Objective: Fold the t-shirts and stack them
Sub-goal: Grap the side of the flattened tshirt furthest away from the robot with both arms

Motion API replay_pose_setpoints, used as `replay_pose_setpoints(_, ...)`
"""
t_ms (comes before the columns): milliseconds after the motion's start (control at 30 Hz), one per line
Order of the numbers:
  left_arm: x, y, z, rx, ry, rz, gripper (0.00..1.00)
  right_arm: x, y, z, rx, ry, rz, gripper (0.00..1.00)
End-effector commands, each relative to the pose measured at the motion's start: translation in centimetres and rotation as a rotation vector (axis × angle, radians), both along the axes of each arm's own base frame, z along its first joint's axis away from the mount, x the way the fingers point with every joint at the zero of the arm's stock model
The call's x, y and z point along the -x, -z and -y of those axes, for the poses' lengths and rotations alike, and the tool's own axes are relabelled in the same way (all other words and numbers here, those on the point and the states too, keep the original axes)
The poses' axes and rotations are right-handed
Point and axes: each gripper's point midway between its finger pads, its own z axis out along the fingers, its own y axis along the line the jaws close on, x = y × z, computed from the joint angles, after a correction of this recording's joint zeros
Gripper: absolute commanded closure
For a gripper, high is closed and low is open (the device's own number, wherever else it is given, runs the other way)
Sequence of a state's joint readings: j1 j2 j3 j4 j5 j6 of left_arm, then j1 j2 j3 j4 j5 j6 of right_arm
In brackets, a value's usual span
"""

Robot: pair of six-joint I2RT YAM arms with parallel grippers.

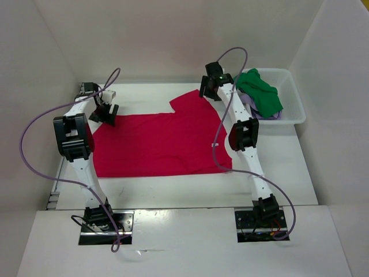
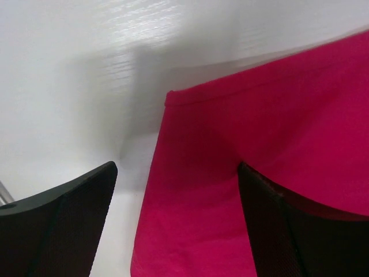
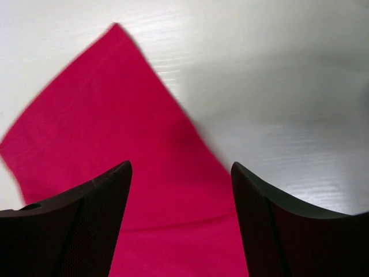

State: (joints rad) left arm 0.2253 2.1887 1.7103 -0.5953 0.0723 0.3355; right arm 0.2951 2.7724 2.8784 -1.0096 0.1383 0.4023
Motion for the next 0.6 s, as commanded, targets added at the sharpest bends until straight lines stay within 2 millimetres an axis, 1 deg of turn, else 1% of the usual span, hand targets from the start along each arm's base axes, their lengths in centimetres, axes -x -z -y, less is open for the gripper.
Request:
replay_pose_setpoints(0, -0.8, 0.9, -1.2, -0.070, -0.031, 0.010, 0.08, 0.7, 2.9, -0.9, 0.028, -0.021, -0.047, 0.25)
replay_pose_setpoints(33, -0.9, 0.8, -1.4, -0.085, -0.037, 0.018, 0.10, 0.7, 3.4, -0.7, 0.041, -0.014, -0.053, 0.25)
replay_pose_setpoints(100, -1.0, 0.6, -2.2, -0.119, -0.064, 0.023, 0.11, 1.7, 5.6, -1.3, 0.094, -0.016, -0.091, 0.25)
replay_pose_setpoints(133, -1.0, 0.6, -2.4, -0.132, -0.071, 0.020, 0.11, 1.7, 5.6, -1.3, 0.094, -0.016, -0.091, 0.25)
replay_pose_setpoints(167, -0.9, 0.8, -2.4, -0.132, -0.071, 0.020, 0.15, 2.3, 6.6, -1.7, 0.104, -0.025, -0.118, 0.25)
replay_pose_setpoints(200, -0.9, 0.8, -2.4, -0.132, -0.071, 0.020, 0.17, 2.4, 7.2, -1.7, 0.108, -0.026, -0.127, 0.25)
replay_pose_setpoints(233, -0.6, 1.1, -2.3, -0.130, -0.070, 0.010, 0.20, 2.8, 7.6, -1.5, 0.114, -0.026, -0.146, 0.27)
replay_pose_setpoints(267, -0.7, 1.2, -2.0, -0.115, -0.063, 0.013, 0.24, 3.0, 7.6, -2.0, 0.115, -0.036, -0.145, 0.30)
replay_pose_setpoints(300, -0.3, 1.6, -1.8, -0.105, -0.058, 0.002, 0.34, 3.4, 8.1, -1.9, 0.123, -0.036, -0.167, 0.48)
replay_pose_setpoints(333, -0.4, 1.3, -1.0, -0.093, -0.032, 0.003, 0.39, 3.4, 8.1, -1.9, 0.123, -0.036, -0.167, 0.60)
replay_pose_setpoints(367, 0.3, 1.7, -0.7, -0.083, -0.016, -0.021, 0.44, 3.6, 7.1, -1.8, 0.122, -0.036, -0.164, 0.72)
replay_pose_setpoints(400, 0.5, 1.7, -0.3, -0.068, 0.006, -0.022, 0.52, 4.0, 7.4, -1.7, 0.128, -0.037, -0.181, 0.91)
replay_pose_setpoints(433, 1.1, 2.1, -0.2, -0.064, 0.007, -0.041, 0.56, 4.3, 7.0, -1.5, 0.131, -0.037, -0.190, 1.00)
replay_pose_setpoints(467, 1.7, 1.9, 0.1, -0.056, 0.022, -0.045, 0.62, 4.5, 5.3, -1.5, 0.127, -0.037, -0.179, 1.00)
replay_pose_setpoints(500, 2.0, 1.9, 0.2, -0.055, 0.022, -0.049, 0.69, 5.1, 5.2, -1.9, 0.133, -0.048, -0.191, 1.00)
replay_pose_setpoints(533, 2.4, 1.5, 0.1, -0.068, 0.028, -0.047, 0.84, 5.5, 4.6, -2.4, 0.133, -0.058, -0.189, 1.00)
replay_pose_setpoints(567, 2.5, 1.4, 0.1, -0.070, 0.028, -0.041, 0.88, 6.0, 3.8, -2.8, 0.135, -0.067, -0.191, 1.00)
